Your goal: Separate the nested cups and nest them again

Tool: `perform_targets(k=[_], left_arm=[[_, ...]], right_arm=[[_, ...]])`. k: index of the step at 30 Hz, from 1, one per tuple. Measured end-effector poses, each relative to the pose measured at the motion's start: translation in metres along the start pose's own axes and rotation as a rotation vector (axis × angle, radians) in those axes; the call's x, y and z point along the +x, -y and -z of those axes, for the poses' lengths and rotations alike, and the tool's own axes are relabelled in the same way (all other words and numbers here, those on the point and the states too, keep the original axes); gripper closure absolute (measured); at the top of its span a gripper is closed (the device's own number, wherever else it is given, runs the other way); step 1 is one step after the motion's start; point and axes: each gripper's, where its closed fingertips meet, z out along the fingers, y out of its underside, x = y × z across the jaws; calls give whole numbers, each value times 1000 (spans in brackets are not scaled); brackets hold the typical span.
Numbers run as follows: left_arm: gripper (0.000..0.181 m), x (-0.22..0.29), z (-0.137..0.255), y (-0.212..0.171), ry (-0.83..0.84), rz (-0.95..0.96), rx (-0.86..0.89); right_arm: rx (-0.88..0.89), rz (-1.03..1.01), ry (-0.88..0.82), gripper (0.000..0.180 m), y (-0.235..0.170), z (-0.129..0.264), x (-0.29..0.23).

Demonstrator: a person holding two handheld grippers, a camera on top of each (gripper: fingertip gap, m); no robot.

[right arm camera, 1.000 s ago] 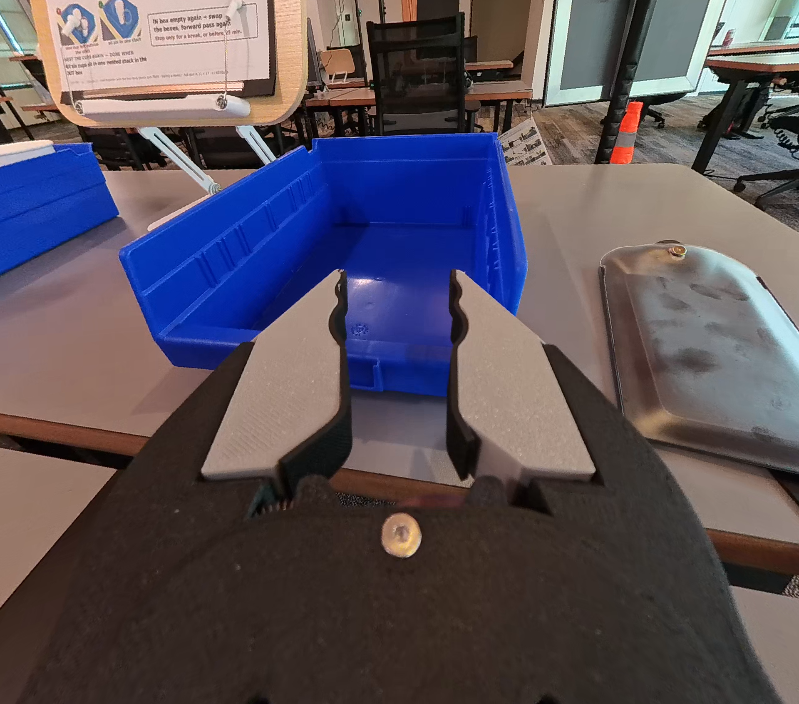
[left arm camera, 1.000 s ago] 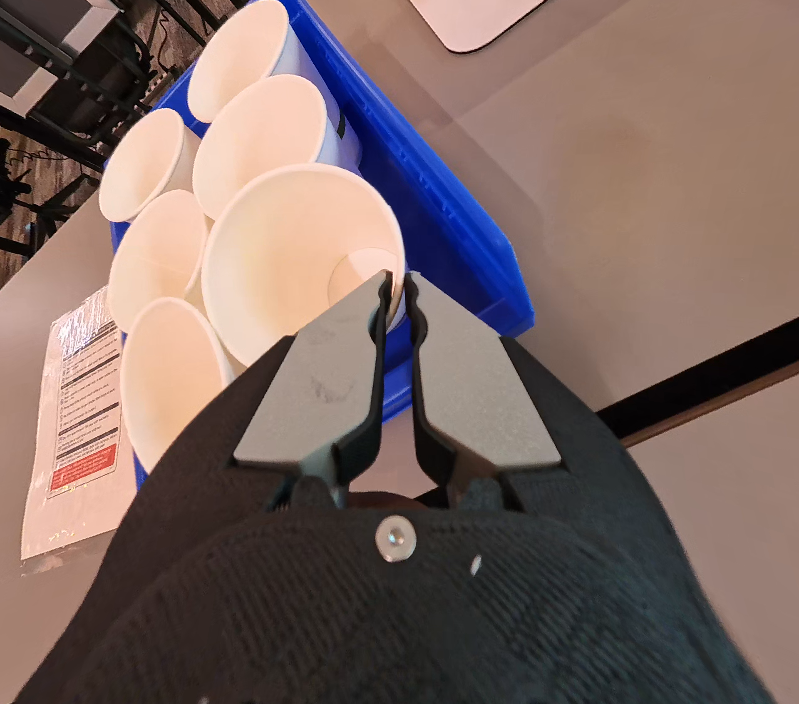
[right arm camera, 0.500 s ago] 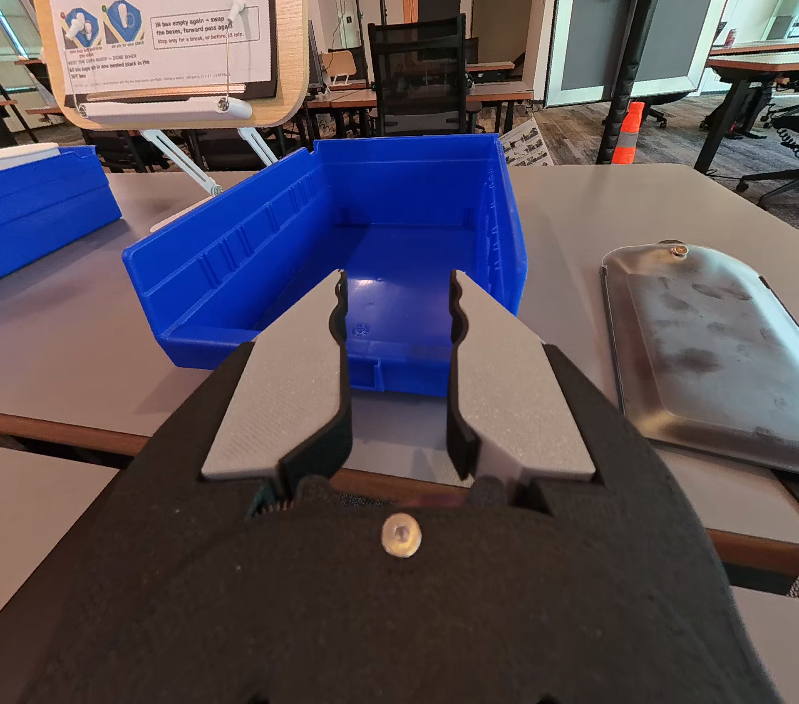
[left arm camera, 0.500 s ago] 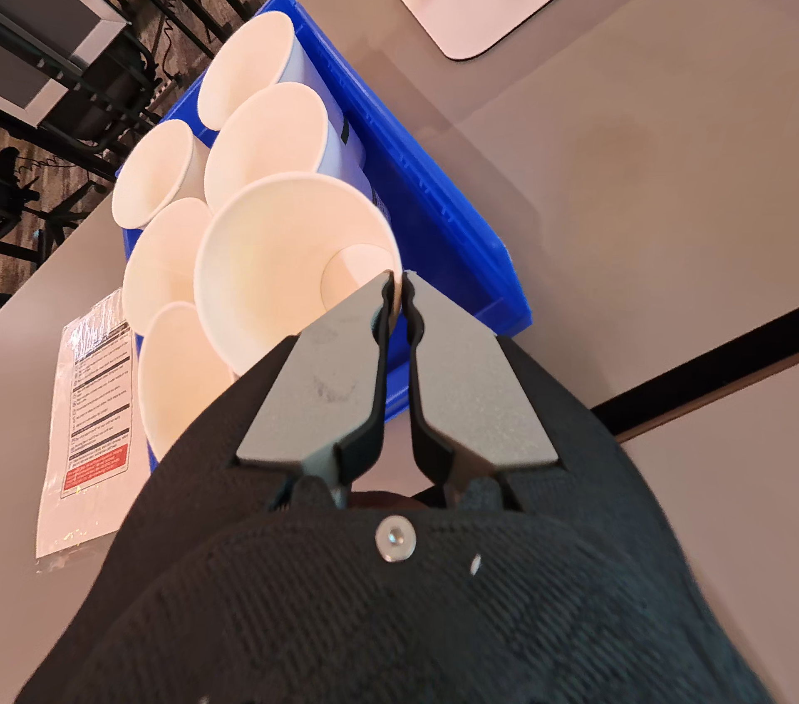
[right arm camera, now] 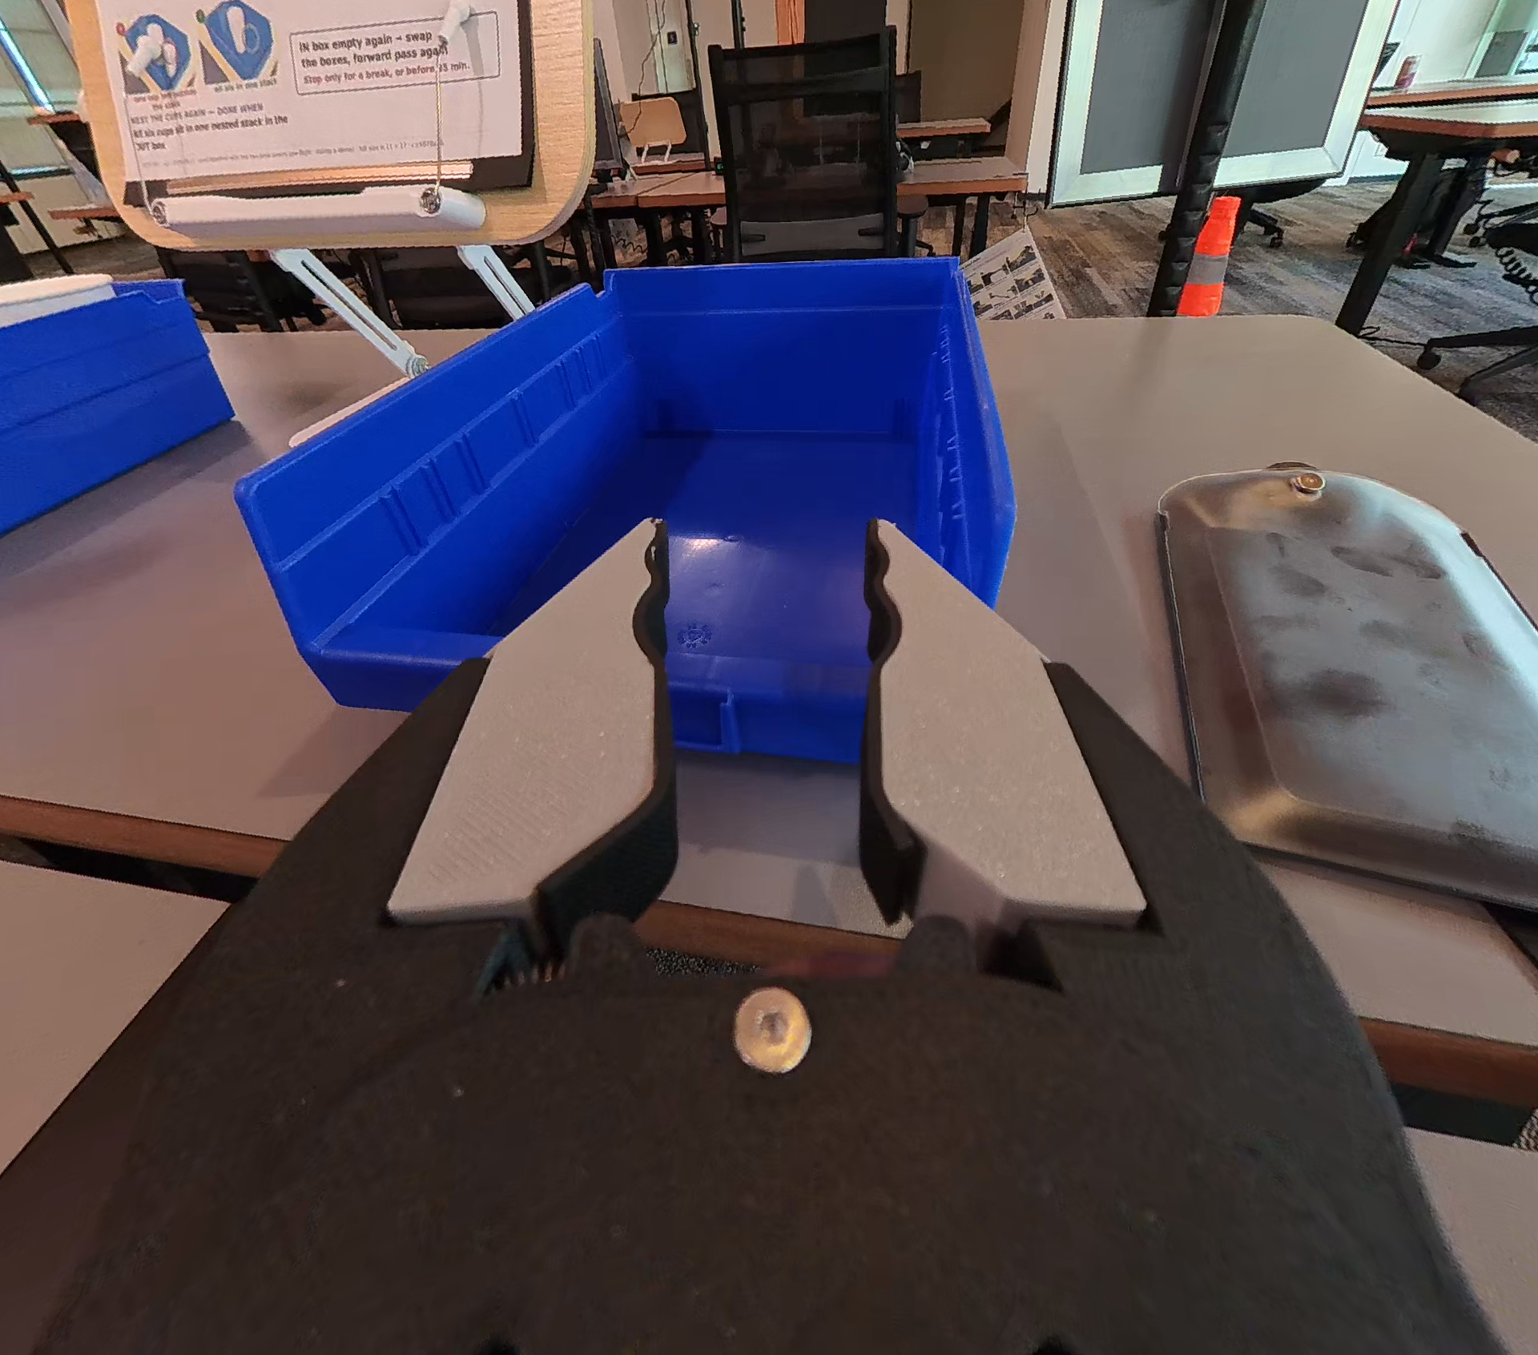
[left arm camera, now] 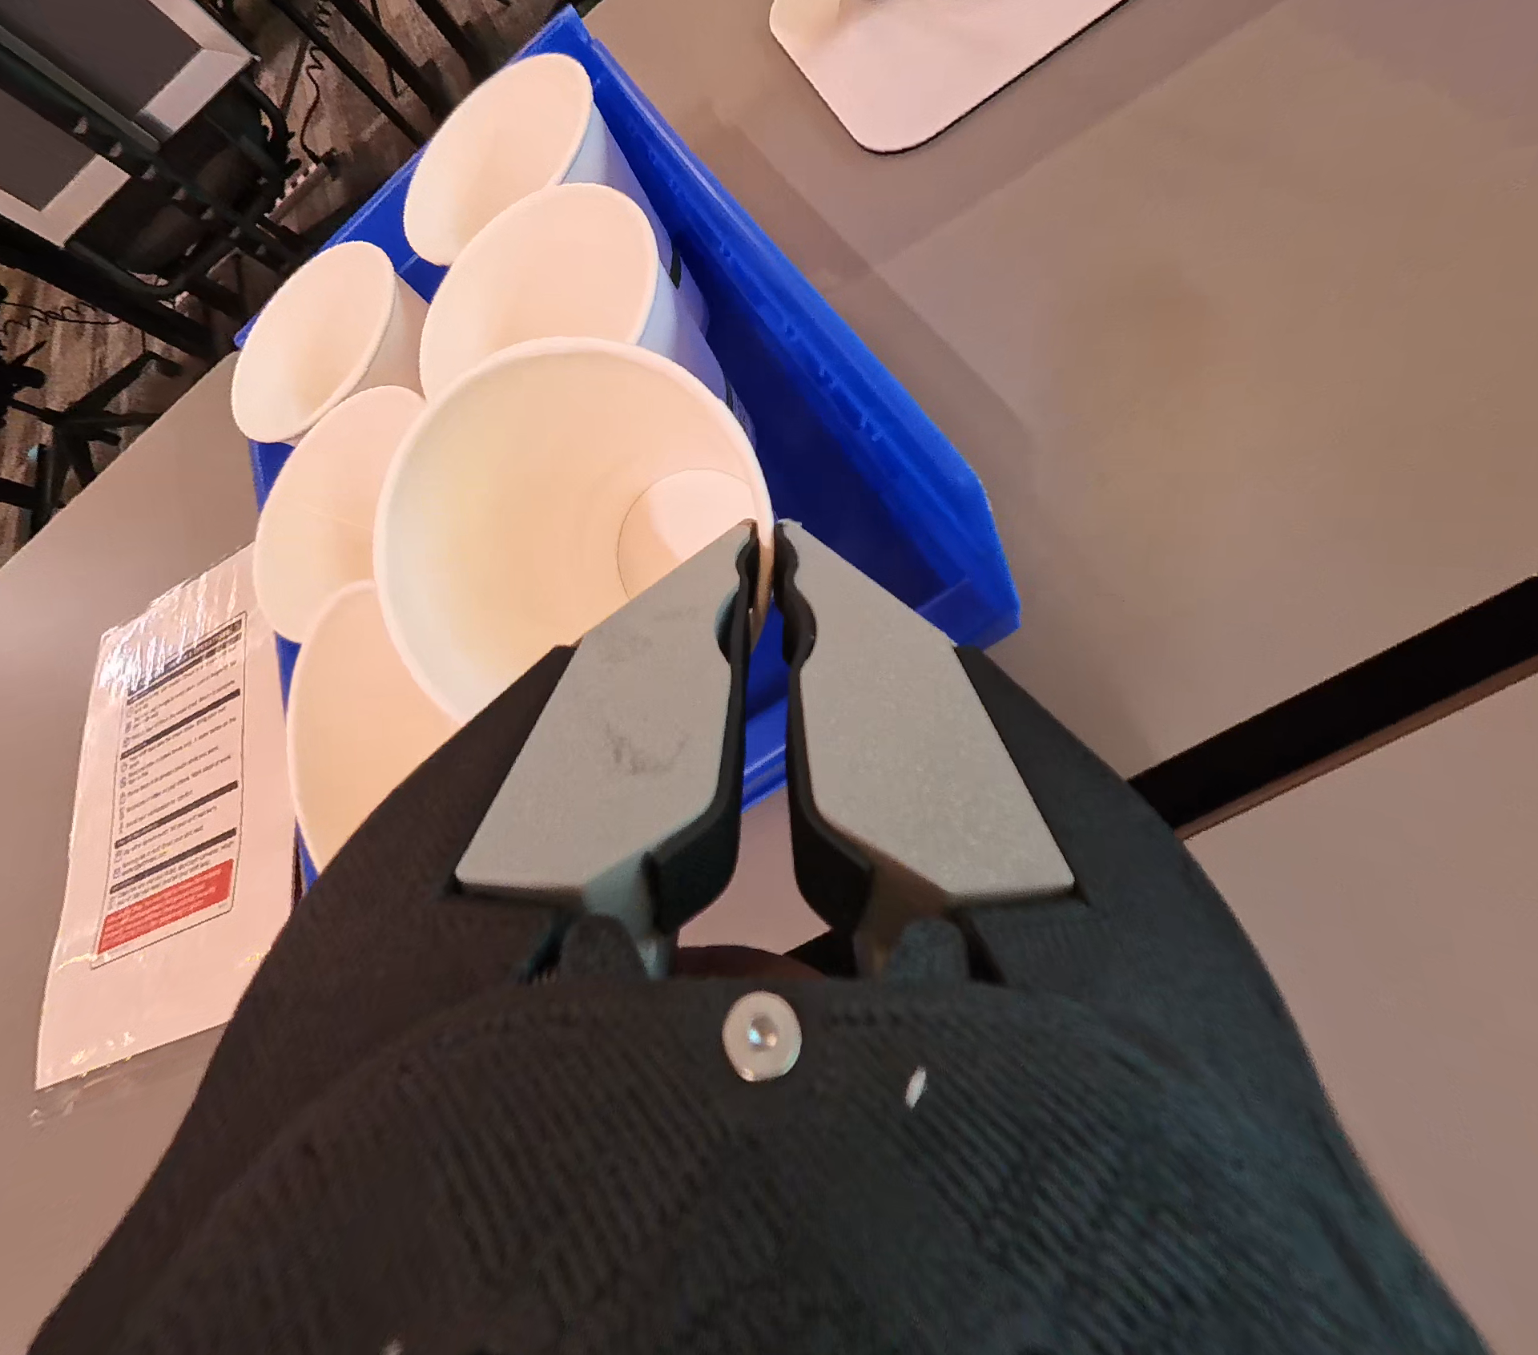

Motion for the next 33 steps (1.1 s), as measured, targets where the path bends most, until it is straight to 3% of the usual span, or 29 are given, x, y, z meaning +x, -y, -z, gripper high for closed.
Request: perform_targets(k=[9,15,18,24,28,33], left_arm=[[181,-3,28,26,19,-54,69],[181,33,62,63,-31,-287,153],[181,81,80,82,-141,-497,226],[181,197,99,85,-412,-864,300],[181,246,99,82,-415,-1046,319],[181,282,102,84,-412,-1158,340]], right_arm=[[55,-18,-5,136,10,5,2],[135,-106,51,134,39,17,-6],[85,-95,148,134,58,20,-47],[-76,-82,556,127,80,42,-185],[-115,7,599,128,72,51,-227],[-175,19,606,128,51,44,-238]])
